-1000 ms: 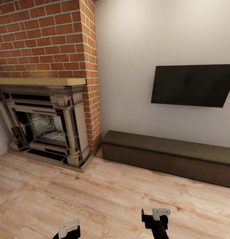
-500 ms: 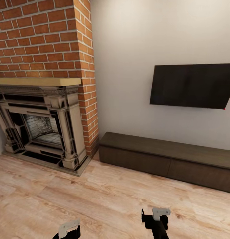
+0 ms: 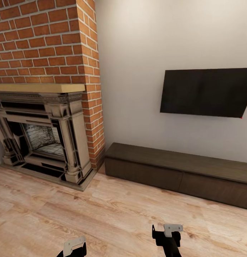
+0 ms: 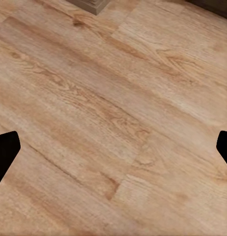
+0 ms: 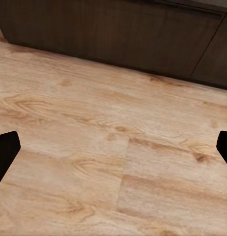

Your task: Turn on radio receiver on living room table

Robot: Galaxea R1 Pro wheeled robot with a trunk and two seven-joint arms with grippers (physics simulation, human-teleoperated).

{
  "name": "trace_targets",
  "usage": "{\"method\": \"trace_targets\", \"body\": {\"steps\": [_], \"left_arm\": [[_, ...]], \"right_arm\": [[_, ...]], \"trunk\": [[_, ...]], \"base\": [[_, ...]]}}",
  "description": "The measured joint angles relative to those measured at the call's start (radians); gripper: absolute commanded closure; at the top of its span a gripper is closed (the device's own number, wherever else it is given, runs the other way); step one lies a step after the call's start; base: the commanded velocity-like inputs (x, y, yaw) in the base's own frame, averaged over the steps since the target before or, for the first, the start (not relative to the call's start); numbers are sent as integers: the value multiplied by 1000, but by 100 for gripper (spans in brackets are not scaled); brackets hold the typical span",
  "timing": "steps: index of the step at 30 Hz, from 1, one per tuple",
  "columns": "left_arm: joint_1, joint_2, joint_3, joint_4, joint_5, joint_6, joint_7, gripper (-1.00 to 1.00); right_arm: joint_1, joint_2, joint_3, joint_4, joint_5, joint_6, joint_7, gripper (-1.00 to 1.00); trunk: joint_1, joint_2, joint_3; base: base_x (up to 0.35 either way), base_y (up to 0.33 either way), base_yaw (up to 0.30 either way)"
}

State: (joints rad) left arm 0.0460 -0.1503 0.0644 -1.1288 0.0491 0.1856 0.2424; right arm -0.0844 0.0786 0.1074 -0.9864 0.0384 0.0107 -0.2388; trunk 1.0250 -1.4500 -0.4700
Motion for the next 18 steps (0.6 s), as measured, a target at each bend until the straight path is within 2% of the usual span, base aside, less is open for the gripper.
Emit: {"method": "trace_targets", "body": {"steps": [18], "left_arm": [[0,0,0,0,0,0,1,-100]], "right_arm": [[0,-6,-2,15,1,0,4,-100]], "trunk": [[0,0,0]], "base": [[0,0,0]]}}
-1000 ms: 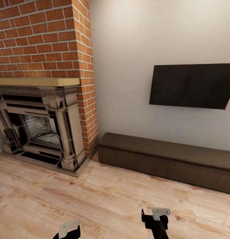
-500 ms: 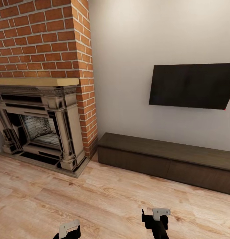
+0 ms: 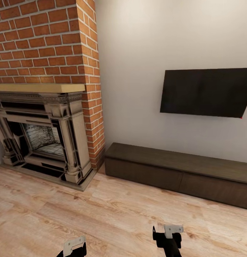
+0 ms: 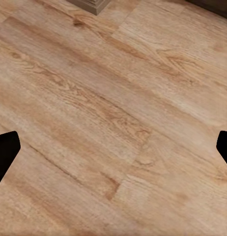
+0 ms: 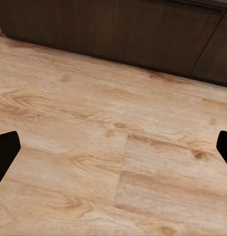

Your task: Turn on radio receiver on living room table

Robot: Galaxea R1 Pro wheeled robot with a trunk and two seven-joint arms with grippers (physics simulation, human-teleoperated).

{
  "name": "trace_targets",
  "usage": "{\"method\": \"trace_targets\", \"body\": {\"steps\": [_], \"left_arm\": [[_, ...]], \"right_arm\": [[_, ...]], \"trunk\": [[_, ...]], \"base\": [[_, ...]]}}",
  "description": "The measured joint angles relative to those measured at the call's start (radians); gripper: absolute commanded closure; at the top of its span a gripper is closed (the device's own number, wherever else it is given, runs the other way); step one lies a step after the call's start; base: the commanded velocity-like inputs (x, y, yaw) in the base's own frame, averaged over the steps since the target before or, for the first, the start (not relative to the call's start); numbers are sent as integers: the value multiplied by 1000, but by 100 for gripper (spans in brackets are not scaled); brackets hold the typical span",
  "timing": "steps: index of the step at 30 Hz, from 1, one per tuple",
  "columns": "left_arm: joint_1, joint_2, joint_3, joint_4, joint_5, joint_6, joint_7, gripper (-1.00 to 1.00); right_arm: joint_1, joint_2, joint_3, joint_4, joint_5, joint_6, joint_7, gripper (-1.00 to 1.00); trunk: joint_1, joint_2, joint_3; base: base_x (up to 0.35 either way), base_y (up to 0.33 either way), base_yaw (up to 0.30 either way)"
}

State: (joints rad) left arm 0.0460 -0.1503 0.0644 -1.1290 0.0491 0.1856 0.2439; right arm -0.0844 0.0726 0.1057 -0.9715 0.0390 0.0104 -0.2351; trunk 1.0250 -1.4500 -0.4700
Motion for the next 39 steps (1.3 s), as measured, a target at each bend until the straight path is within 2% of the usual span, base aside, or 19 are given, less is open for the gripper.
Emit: {"method": "trace_targets", "body": {"steps": [2,3,6,39], "left_arm": [[0,0,0,0,0,0,0,-100],[0,0,0,0,0,0,0,-100],[0,0,0,0,0,0,0,-100],[0,0,0,0,0,0,0,-100]], "right_arm": [[0,4,20,0,0,-1,-2,-100],[0,6,68,12,-2,-1,-1,-100],[0,6,81,22,-1,-3,-1,-100],[0,4,83,25,-1,-3,1,-100]], "trunk": [[0,0,0],[0,0,0],[0,0,0],[0,0,0]], "base": [[0,0,-116],[0,0,-256],[0,0,-287],[0,0,-297]]}}
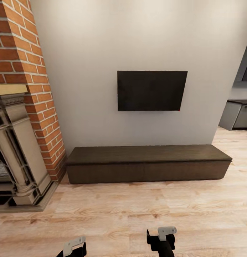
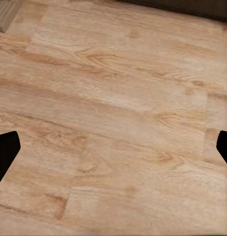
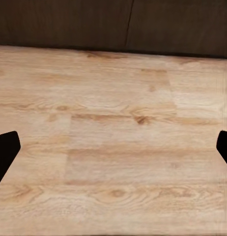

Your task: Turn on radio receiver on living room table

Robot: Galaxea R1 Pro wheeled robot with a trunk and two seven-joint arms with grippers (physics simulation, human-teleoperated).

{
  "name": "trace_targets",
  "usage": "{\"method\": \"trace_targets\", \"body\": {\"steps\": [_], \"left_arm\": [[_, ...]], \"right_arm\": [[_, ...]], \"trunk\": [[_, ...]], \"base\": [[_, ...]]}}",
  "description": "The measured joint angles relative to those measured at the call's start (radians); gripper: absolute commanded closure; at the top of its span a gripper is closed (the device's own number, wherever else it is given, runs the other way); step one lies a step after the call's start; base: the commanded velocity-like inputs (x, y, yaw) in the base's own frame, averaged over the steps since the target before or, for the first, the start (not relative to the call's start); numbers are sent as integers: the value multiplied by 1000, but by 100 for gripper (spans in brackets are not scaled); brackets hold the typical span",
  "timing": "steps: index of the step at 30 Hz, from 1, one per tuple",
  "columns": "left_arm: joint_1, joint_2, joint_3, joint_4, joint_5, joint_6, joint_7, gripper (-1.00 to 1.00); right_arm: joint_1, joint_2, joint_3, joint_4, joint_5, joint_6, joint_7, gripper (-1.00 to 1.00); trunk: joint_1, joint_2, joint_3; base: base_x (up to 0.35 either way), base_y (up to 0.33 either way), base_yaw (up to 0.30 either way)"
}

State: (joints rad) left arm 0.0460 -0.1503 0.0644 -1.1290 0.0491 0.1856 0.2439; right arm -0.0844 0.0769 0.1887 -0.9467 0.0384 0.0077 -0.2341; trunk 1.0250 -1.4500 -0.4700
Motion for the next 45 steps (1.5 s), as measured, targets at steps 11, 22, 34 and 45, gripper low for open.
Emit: {"method": "trace_targets", "body": {"steps": [11,22,34,45], "left_arm": [[0,-1,0,0,0,0,3,-100],[0,-6,0,0,0,1,3,-100],[0,-8,0,0,-1,1,3,-100],[0,-8,0,1,-1,2,3,-100]], "right_arm": [[0,-1,0,0,1,0,1,-100],[0,-2,0,0,1,1,1,-100],[0,-2,0,0,0,2,1,-100],[0,-2,0,0,0,2,1,-100]], "trunk": [[0,0,0],[0,0,0],[0,0,0],[0,0,0]], "base": [[0,0,-284],[0,0,-284],[0,0,-284],[0,0,-284]]}}
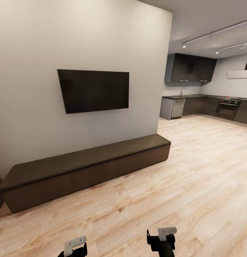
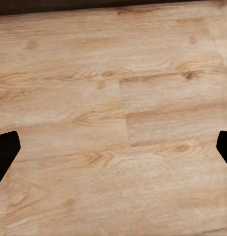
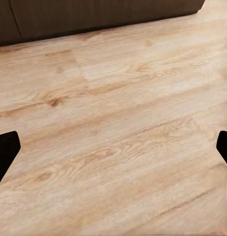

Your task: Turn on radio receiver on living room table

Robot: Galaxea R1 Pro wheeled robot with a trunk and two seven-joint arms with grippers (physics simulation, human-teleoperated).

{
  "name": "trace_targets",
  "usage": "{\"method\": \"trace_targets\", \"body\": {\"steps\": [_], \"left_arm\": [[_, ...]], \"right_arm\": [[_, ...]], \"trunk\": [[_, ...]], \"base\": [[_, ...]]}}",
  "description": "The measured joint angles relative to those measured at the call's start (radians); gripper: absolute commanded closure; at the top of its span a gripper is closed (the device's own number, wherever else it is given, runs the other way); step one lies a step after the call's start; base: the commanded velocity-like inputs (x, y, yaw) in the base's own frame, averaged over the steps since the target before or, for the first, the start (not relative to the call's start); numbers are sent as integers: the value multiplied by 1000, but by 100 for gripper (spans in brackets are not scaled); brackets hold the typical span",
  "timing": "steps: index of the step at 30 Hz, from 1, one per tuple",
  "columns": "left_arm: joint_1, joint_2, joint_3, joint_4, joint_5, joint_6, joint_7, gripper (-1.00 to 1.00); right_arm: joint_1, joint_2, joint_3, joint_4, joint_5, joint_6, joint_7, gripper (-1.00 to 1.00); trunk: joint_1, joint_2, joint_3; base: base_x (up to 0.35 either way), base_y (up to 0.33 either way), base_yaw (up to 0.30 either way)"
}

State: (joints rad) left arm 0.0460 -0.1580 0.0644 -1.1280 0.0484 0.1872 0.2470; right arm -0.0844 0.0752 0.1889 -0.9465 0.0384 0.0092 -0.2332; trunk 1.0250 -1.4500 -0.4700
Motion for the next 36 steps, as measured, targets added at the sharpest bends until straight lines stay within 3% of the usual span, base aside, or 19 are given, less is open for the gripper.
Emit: {"method": "trace_targets", "body": {"steps": [36], "left_arm": [[0,-1,0,1,0,0,0,-100]], "right_arm": [[0,0,0,1,0,0,0,-100]], "trunk": [[0,0,0]], "base": [[0,0,-284]]}}
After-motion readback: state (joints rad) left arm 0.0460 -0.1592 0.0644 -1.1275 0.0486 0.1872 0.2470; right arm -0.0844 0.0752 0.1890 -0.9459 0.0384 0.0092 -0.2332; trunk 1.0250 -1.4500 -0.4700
